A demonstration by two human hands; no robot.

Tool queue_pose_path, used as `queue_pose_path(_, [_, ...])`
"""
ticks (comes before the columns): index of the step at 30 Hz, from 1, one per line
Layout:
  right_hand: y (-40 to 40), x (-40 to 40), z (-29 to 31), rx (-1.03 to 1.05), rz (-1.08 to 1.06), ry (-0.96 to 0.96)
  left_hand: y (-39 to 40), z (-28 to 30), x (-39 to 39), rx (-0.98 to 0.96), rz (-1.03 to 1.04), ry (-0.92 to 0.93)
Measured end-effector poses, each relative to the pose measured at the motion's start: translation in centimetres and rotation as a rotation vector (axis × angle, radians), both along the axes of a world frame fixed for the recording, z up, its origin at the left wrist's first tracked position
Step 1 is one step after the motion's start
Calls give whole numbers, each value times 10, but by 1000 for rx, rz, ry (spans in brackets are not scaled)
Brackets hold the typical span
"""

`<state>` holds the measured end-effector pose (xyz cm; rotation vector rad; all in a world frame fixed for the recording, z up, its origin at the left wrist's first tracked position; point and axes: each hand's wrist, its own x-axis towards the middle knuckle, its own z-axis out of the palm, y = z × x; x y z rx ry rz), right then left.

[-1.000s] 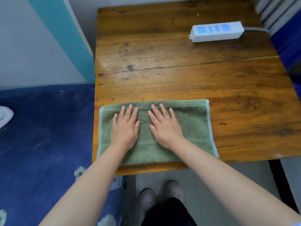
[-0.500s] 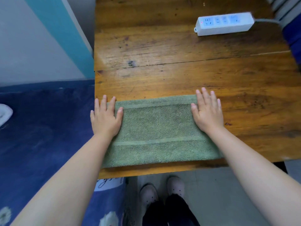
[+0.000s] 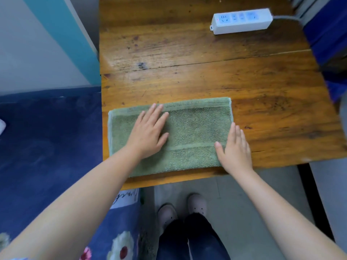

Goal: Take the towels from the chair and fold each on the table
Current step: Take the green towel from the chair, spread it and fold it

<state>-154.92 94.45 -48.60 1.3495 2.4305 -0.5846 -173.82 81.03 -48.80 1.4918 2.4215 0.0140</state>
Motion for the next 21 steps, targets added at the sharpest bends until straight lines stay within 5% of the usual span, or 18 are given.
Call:
queue_pose_path(3, [-17, 20, -9, 43, -20, -21, 6, -7, 29, 9, -138, -67])
queue_pose_path(10, [-30, 15, -2, 177, -130, 93, 6, -18, 55, -126, -32, -51])
queue_pose_path(14, [-20, 6, 10, -53, -264, -24, 16, -5, 58, -210, -21, -28])
queue_pose_path(21, [21, 7, 15, -294, -447, 139, 84, 25, 42, -128, 49, 12])
